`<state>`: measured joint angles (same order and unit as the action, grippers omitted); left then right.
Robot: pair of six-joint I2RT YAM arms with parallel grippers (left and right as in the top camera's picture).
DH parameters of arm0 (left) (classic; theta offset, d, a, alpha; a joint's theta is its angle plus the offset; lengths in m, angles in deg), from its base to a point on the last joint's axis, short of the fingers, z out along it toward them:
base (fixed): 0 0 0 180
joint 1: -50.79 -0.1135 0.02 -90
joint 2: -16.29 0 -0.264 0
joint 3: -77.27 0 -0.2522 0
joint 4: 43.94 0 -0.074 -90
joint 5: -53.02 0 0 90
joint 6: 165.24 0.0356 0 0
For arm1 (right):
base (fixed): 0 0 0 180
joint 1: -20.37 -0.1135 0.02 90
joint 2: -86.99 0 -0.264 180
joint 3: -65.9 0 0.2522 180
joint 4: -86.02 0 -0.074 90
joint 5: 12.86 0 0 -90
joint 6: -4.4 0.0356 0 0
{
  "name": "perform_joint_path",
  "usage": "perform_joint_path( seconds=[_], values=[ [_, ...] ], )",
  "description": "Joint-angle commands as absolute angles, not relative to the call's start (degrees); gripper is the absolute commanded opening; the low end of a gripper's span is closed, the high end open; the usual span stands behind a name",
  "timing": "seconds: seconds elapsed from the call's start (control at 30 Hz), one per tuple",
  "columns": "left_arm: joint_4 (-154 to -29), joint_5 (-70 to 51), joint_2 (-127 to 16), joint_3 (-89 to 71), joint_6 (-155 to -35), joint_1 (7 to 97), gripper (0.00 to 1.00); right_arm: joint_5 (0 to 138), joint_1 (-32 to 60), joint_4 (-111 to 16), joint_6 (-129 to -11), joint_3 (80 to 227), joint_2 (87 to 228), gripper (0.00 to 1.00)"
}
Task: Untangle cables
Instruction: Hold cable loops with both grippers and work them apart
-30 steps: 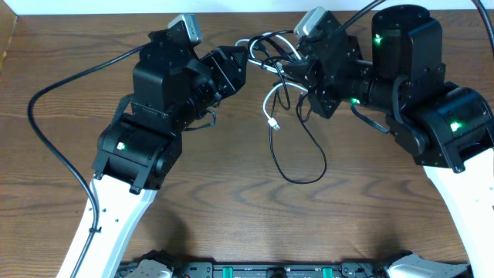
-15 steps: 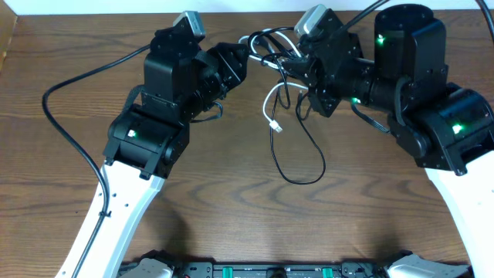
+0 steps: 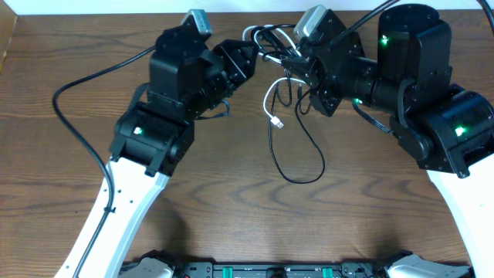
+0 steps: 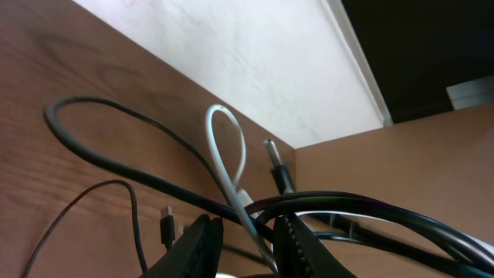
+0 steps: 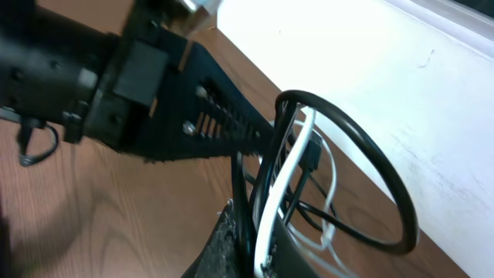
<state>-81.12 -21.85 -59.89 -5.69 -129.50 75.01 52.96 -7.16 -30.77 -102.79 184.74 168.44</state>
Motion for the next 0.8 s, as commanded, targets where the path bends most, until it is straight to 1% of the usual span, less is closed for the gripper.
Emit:
perform_joint_path(
  seconds=[0.0, 0.1, 0.2, 0.5, 0.6, 0.77],
  values=[
    [-80.29, -21.15, -62.23, -4.99, -130.44, 76.17, 0.27, 50.44, -8.14, -31.36, -103.62, 186.22, 167.07, 0.01],
    [-79.2, -21.13, -63.08, -4.99, -130.66, 76.26, 0.27, 50.75, -9.43, -31.36, -103.68, 186.22, 167.07, 0.01],
    [-79.2, -21.15, -63.1, -4.99, -130.64, 76.26, 0.27, 53.7, -9.54, -31.27, -103.66, 186.22, 167.07, 0.01],
    [-76.49, -20.91, -62.99, -4.99, -130.42, 76.24, 0.27, 55.97, -9.72, -30.88, -103.71, 186.22, 167.07, 0.01],
    [-73.01, -20.86, -62.91, -4.99, -130.44, 76.24, 0.31, 56.23, -9.72, -30.07, -104.12, 186.2, 167.09, 0.01],
    [-71.96, -19.55, -62.86, -4.99, -130.42, 76.26, 0.31, 56.21, -9.72, -30.64, -104.12, 186.2, 167.09, 0.01]
  ],
)
